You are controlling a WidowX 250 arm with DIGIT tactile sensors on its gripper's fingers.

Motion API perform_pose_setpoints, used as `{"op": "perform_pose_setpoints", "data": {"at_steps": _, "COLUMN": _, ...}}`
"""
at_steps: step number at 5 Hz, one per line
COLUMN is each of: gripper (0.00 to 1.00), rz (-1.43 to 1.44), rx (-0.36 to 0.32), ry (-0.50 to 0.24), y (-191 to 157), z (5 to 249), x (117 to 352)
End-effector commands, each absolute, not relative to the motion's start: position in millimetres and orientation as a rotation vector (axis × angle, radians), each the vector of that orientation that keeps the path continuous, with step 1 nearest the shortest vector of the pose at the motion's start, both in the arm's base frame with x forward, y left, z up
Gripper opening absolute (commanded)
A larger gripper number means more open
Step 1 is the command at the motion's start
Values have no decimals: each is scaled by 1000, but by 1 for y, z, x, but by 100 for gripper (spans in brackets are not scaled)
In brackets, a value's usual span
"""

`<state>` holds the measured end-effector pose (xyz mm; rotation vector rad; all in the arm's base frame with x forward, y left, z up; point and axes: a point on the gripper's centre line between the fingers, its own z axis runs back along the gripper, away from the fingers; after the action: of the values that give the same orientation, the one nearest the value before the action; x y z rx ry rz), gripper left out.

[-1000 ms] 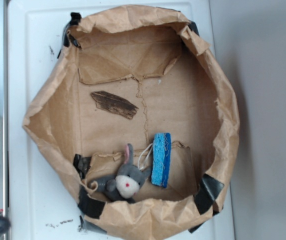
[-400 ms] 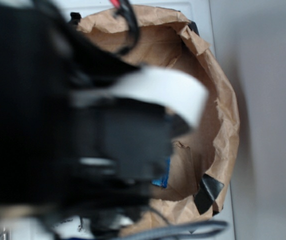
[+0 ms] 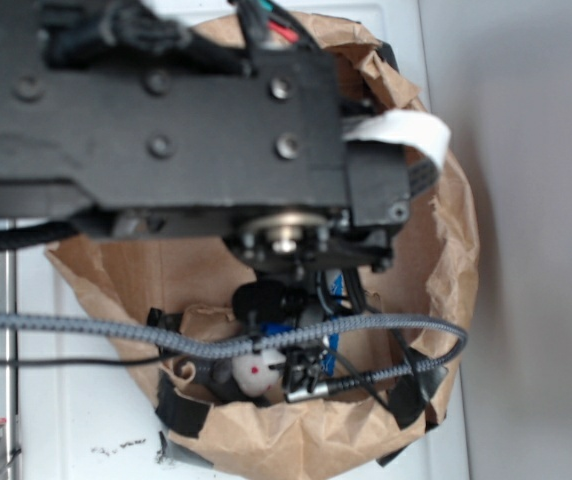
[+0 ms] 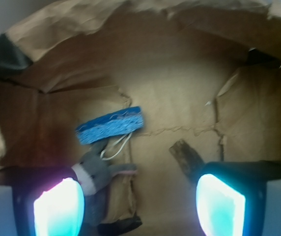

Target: Grab the gray animal.

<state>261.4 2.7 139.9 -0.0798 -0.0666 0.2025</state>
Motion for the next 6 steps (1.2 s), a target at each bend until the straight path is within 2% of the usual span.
{"op": "perform_pose_setpoints", "data": {"at_steps": 1, "gripper": 100, "rz": 202, "rx": -76, "ry": -105, "y": 7, "z": 150, "x": 264}}
{"op": "perform_pose_setpoints", "data": {"at_steps": 2, "gripper": 100, "rz": 165, "rx": -139, "ry": -118, "y": 17, "z": 142, "x": 245}}
{"op": "perform_pose_setpoints", "data": {"at_steps": 3, "gripper": 100, "rz": 144, "rx": -105, "ry": -161, "y": 18, "z": 114, "x": 241}}
{"op": "perform_pose_setpoints", "data": {"at_steps": 4, "gripper": 100, "rz": 110, "rx": -81, "ry": -189, "y": 12, "z": 98, "x": 236}}
{"op": "perform_pose_setpoints", "data": {"at_steps": 6, "gripper": 100, "rz": 50, "rx": -214, "ry": -110, "y": -16, "z": 87, "x": 241}}
